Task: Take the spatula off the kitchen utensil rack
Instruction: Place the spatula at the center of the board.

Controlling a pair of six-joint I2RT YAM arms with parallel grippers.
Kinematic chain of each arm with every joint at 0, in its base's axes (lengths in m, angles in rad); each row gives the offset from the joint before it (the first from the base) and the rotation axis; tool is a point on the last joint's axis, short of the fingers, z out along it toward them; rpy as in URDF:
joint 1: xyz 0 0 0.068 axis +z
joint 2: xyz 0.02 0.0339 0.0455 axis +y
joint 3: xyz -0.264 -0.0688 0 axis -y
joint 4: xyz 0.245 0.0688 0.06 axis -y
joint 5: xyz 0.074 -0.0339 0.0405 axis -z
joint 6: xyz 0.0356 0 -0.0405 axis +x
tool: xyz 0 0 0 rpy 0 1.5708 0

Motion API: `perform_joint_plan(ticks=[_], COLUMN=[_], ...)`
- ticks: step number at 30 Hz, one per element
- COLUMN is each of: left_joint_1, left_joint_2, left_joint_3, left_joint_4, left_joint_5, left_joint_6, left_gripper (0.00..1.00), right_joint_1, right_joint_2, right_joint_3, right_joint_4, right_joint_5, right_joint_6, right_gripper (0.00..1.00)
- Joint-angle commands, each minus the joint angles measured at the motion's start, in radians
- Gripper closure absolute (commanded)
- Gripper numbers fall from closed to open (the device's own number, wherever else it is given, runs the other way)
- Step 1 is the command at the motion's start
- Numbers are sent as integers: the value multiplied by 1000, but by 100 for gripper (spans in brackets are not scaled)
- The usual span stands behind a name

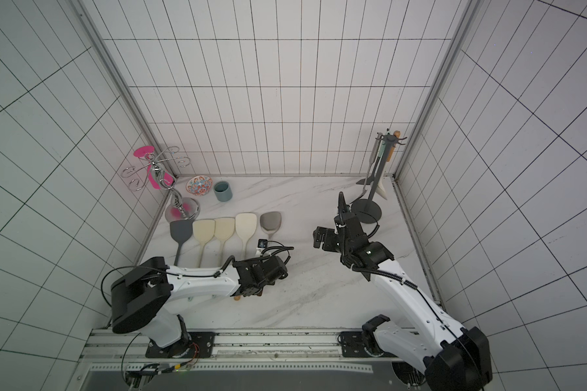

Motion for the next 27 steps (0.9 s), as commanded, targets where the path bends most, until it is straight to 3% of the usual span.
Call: perform_joint_plan(ticks=[1, 11, 17, 20, 27], left_joint_1=[-5, -5, -5, -5, -5], left_joint_2=[30, 96, 118, 122, 124], left_joint_3=[38, 71, 64, 58, 44], left_joint_4=[6, -37, -32, -22, -1], left_joint_5=[-65, -96, -61, -42, -7], left_joint_6=[-47, -64, -80, -84, -83], left_gripper=[100, 97, 89, 79, 75], right_joint_1=[-10, -15, -17, -18, -20], right_joint_2=[4, 7, -1, -7, -31], right_joint_3=[40, 40, 33, 29, 18], right_joint_4=[-23, -23, -24, -25, -28], right_joint_5=[-6, -24, -32, -38, -43], right_joint_6=[39, 43, 46, 49, 56], right_gripper=[1, 1, 1, 1, 1])
